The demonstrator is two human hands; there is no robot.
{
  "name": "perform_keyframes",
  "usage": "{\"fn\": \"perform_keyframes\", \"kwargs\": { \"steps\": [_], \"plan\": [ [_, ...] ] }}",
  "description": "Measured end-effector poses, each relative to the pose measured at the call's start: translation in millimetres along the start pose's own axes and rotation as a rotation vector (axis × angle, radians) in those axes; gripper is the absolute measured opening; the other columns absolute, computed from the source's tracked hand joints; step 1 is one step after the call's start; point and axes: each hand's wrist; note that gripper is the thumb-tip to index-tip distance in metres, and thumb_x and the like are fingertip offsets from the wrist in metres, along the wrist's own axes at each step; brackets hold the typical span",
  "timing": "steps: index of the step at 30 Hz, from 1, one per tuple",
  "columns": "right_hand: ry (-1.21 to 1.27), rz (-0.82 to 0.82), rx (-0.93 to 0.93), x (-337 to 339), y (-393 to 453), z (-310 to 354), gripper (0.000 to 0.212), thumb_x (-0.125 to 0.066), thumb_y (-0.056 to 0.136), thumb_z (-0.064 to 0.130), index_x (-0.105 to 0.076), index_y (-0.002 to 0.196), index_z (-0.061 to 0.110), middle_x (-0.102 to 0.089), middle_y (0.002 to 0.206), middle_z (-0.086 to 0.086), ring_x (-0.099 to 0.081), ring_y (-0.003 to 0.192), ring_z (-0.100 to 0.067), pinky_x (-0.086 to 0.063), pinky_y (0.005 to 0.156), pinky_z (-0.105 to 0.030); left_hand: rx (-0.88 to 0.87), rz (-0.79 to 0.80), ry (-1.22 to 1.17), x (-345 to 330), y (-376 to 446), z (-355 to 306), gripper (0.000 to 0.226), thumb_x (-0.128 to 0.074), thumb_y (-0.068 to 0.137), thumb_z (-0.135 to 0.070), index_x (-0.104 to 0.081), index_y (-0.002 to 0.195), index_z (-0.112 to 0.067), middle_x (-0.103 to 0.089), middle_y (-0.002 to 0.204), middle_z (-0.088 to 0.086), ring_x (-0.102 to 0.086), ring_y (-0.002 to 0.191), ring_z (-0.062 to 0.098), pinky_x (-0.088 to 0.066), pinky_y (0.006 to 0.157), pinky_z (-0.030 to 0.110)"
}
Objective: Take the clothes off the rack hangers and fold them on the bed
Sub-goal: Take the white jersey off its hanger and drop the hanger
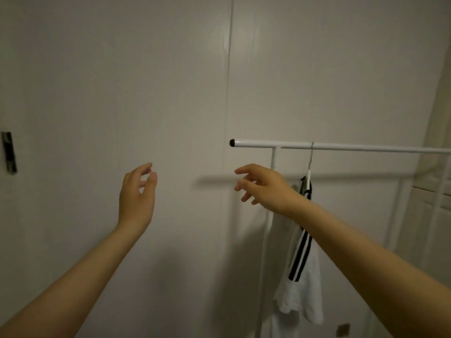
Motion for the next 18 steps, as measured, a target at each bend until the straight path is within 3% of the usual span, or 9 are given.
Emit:
{"fn": "perform_keyframes", "kwargs": {
  "steps": [4,8,13,18],
  "plan": [
    [-0.043,-0.139,-0.042,80,-53,-17,0.022,-0.048,0.096,0.024,-0.055,0.116,0.023,-0.068,0.097,0.002,-0.067,0.077,-0.013,-0.051,0.067,-0.026,-0.019,0.155,0.043,-35,-55,-31,0.028,-0.048,0.096,-0.021,-0.056,0.123,-0.019,-0.050,0.124,0.003,-0.051,0.096,0.012,-0.037,0.087,0.025],
    [-0.059,-0.243,-0.097,119,-91,-39,0.019,-0.048,0.096,0.022,-0.057,0.112,0.020,-0.068,0.090,0.004,-0.067,0.076,-0.015,-0.053,0.064,-0.027,-0.063,0.238,0.057,-63,-77,-55,0.022,-0.048,0.096,-0.022,-0.058,0.117,-0.023,-0.053,0.119,-0.001,-0.053,0.096,0.010,-0.038,0.085,0.024],
    [-0.135,-0.284,-0.172,138,-101,-70,0.022,-0.047,0.096,0.025,-0.057,0.115,0.020,-0.064,0.088,0.010,-0.065,0.075,-0.009,-0.047,0.062,-0.019,-0.272,0.315,0.120,-103,-69,-82,0.018,-0.055,0.093,-0.019,-0.063,0.105,-0.030,-0.056,0.110,-0.008,-0.057,0.096,0.008,-0.043,0.074,0.020],
    [-0.207,-0.334,-0.225,141,-66,-93,0.020,-0.047,0.094,0.025,-0.060,0.109,0.019,-0.066,0.089,0.005,-0.065,0.078,-0.014,-0.055,0.075,-0.034,-0.489,0.376,0.371,-151,-31,-90,0.024,-0.056,0.091,-0.034,-0.065,0.112,-0.028,-0.055,0.117,-0.013,-0.048,0.108,0.009,-0.041,0.084,0.025]
  ]
}}
Point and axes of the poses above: each hand's wrist, its own y-axis towards the middle knuckle, its own x-axis out of the back of the hand, z = x × y
